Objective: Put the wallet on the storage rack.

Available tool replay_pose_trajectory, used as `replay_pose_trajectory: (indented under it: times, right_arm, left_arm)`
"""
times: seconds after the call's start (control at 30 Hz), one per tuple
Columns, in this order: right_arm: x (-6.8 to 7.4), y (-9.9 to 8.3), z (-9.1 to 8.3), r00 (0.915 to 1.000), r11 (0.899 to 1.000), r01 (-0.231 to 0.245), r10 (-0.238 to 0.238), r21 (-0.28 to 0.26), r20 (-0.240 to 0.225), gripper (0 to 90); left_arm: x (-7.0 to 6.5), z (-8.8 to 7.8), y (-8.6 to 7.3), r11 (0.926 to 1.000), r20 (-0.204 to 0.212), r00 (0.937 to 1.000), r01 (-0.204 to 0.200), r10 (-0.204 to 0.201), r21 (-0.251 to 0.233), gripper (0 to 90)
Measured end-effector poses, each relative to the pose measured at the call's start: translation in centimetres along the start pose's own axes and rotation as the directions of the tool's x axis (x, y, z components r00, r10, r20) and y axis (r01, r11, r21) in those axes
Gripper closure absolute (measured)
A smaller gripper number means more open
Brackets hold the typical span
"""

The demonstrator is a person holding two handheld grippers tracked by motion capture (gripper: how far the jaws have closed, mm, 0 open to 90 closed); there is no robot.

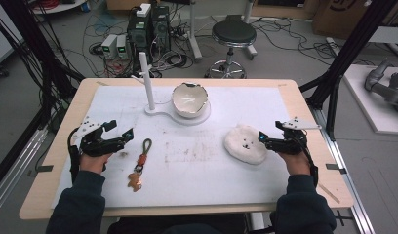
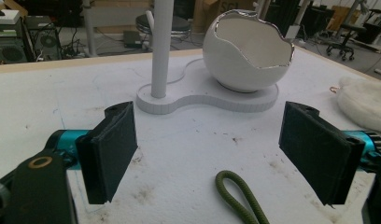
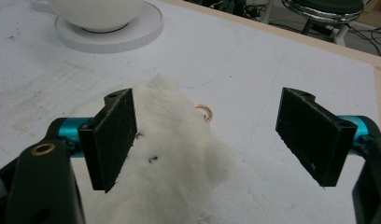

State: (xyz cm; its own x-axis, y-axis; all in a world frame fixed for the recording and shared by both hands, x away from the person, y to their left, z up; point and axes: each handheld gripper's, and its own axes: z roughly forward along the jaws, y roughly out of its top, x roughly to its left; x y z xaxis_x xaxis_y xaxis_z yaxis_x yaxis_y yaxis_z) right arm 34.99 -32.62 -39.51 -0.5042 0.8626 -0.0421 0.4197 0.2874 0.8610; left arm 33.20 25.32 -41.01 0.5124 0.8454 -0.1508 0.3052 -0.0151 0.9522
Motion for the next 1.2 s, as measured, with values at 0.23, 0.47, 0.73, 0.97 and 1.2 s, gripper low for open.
replay_pose_trajectory:
  times: [0.23, 0.47, 0.73, 0.97, 1.2]
  right_arm:
    - [0.0, -0.5, 0.3, 1.0, 1.0, 0.006, -0.006, 0.021, -0.008, 20.8]
    - [-0.3, -0.9, 0.1, 0.9998, 1.0, -0.016, 0.017, 0.019, -0.006, 20.8]
    - [-0.3, -1.4, 0.6, 0.9983, 0.995, -0.058, 0.058, 0.076, 0.001, 20.8]
    - [-0.4, -2.8, 2.1, 0.9947, 0.974, -0.083, 0.094, 0.209, -0.042, 20.9]
    - [-0.2, -3.7, 3.4, 0.9842, 0.941, -0.111, 0.149, 0.319, -0.096, 25.1]
  left_arm:
    - [0.0, 0.3, -0.1, 0.9999, 0.007, 0.9999, 0.012, -0.012, -0.001, 19.4]
    - [0.1, 0.4, -0.1, 0.9999, 0.006, 0.9999, 0.014, -0.014, -0.001, 19.5]
    - [-0.1, 0.4, 0.0, 0.9999, 0.018, 0.9998, 0.011, -0.011, 0.0, 19.7]
    - [-0.4, 0.5, 0.0, 1.0, 0.028, 0.9996, 0.002, -0.002, 0.008, 20.0]
    - [-0.3, 0.7, -0.1, 0.9998, 0.031, 0.9995, 0.006, -0.007, 0.017, 20.1]
